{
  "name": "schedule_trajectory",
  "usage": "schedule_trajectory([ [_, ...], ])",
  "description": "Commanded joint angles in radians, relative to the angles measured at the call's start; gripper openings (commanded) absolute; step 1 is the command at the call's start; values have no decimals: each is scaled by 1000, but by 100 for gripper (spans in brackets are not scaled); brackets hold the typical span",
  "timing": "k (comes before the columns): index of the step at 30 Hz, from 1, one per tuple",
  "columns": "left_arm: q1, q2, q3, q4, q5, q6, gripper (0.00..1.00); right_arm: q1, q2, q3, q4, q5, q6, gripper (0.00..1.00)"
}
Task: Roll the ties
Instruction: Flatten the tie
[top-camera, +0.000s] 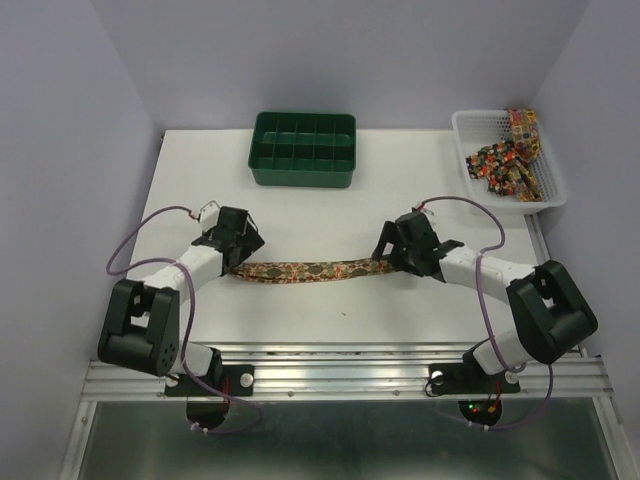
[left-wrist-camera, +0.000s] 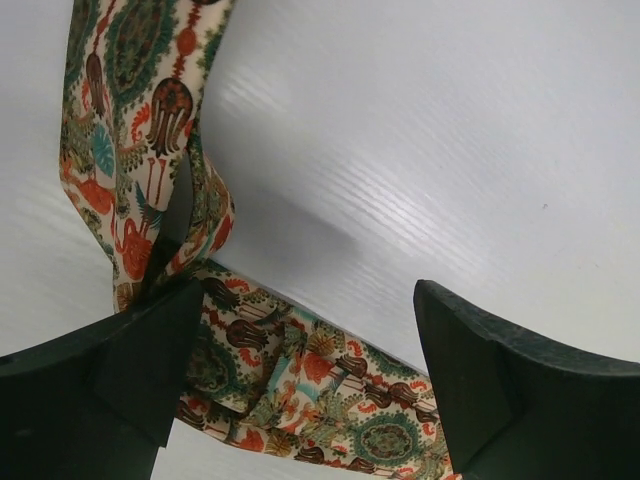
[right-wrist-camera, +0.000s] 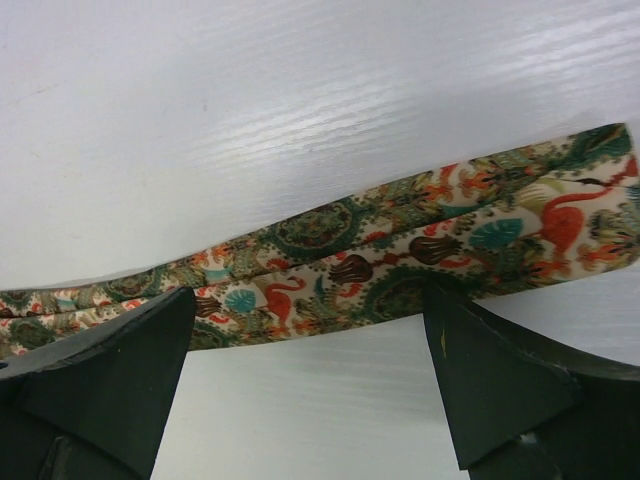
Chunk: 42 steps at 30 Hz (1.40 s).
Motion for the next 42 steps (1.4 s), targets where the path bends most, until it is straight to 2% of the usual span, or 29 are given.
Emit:
schedule_trajectory([
  [1,46,-136,-43,-97,-104,-88,99,-15,-45,-29,-37,83,38,100],
  [7,155,-360,-97,-198,-157,-169,99,-30,-62,-48,-56,101,58,100],
  [10,256,-439,-126,-222,-155,-151,99,-42,-91,-63,-66,126,66,100],
  [13,265,-475,-128,-200,-100,-115,99,-47,-117,-75,-70,129,67,100],
  [18,265,-405,-94,-163,-29,-113,99,-48,-129,-88,-66,130,69,100],
  [22,265,-304,-10,-108,72,-33,99,-50,-125,-89,-65,133,63,100],
  [27,265,-138,87,-185,-21,-53,99,-52,-128,-100,-65,156,64,100],
  [33,265,-9,135,-174,-20,-48,98,-55,-119,-106,-47,140,69,100],
  [37,265,72,167,-174,-25,-42,83,-70,-123,-115,-37,142,70,100],
  [38,265,98,171,-179,-26,-42,74,-71,-120,-114,-40,143,69,100],
  [42,265,130,197,-183,-43,-27,54,-76,-117,-112,-39,141,64,100],
])
